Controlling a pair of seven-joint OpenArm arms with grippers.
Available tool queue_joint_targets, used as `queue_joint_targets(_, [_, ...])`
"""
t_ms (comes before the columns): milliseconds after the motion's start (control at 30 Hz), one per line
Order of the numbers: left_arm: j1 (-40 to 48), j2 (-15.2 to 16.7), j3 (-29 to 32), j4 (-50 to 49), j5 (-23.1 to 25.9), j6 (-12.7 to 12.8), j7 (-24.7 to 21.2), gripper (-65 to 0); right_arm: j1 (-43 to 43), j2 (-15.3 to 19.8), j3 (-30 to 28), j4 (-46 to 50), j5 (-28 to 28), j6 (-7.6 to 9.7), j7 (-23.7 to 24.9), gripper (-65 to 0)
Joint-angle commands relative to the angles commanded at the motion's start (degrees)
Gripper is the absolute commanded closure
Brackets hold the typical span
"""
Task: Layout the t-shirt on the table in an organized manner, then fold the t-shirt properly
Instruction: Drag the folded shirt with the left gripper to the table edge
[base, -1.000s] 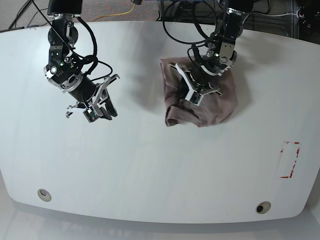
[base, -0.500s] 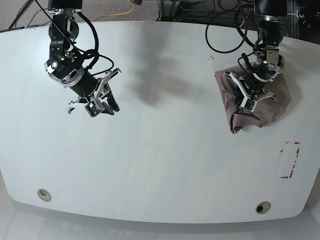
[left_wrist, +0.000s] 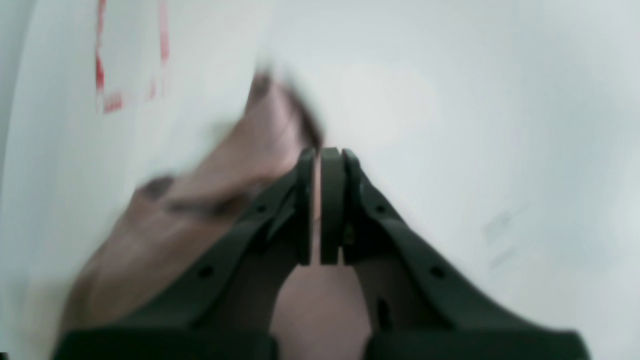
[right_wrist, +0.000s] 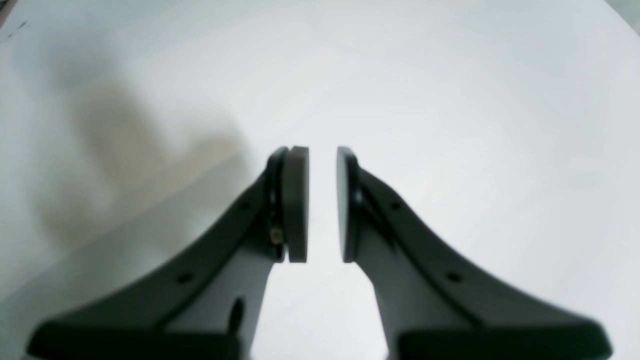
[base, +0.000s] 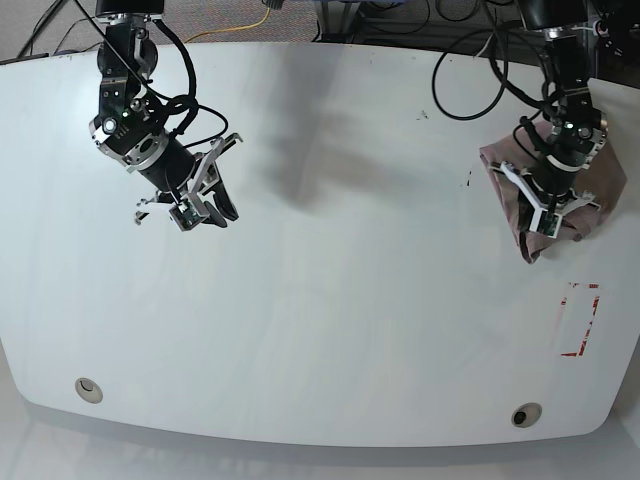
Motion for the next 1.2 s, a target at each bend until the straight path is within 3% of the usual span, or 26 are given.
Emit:
queue_joint_targets(233, [1.05,6.07,-0.09,0.88,0.35,0.0,4.84,-0.3,0.09,0.0,0.09,0.0,0.0,0.0,0.0,-8.7])
queue_joint_targets(400, [3.87,6.86,-0.09,1.05,0.26,0.0,4.75,-0.3,0.0,0.0,0.09,0.18,0.0,0.0,0.0,-8.7])
queue_joint_targets(500, [5.19,6.33,-0.62,0.88,0.26,0.0,4.75,-0.3,0.0,0.0,0.09,0.35,0.0,0.0,0.0,-8.7])
queue_joint_targets(667, [6.77,5.19,-6.42,0.7,0.09,-0.18,4.75,-0.3,-0.09,0.0,0.18,0.35,0.0,0.0,0.0,-8.7])
queue_joint_targets(800, [6.86,3.43,-10.81,-0.88,0.09,-0.35,4.75,-0.3,-0.09,0.0,0.26,0.35,0.0,1.93,0.0,-8.7])
queue_joint_targets(867, [6.86,1.58,-12.48,-2.2,0.0,-0.35,4.75,-0.3,-0.09,0.0,0.35,0.62,0.0,2.07,0.0,-8.7])
queue_joint_targets(1033, [6.68,-1.49,-15.21,-4.13,-0.18,-0.44,4.75,-0.3,-0.79,0.0,1.23,1.32,0.0,2.07,0.0,-8.7])
queue_joint_targets(1200, [6.59,-2.02,-15.47,-3.52,-0.18,-0.44,4.75,-0.3,-0.97,0.0,1.76,1.67,0.0,2.07,0.0,-8.7])
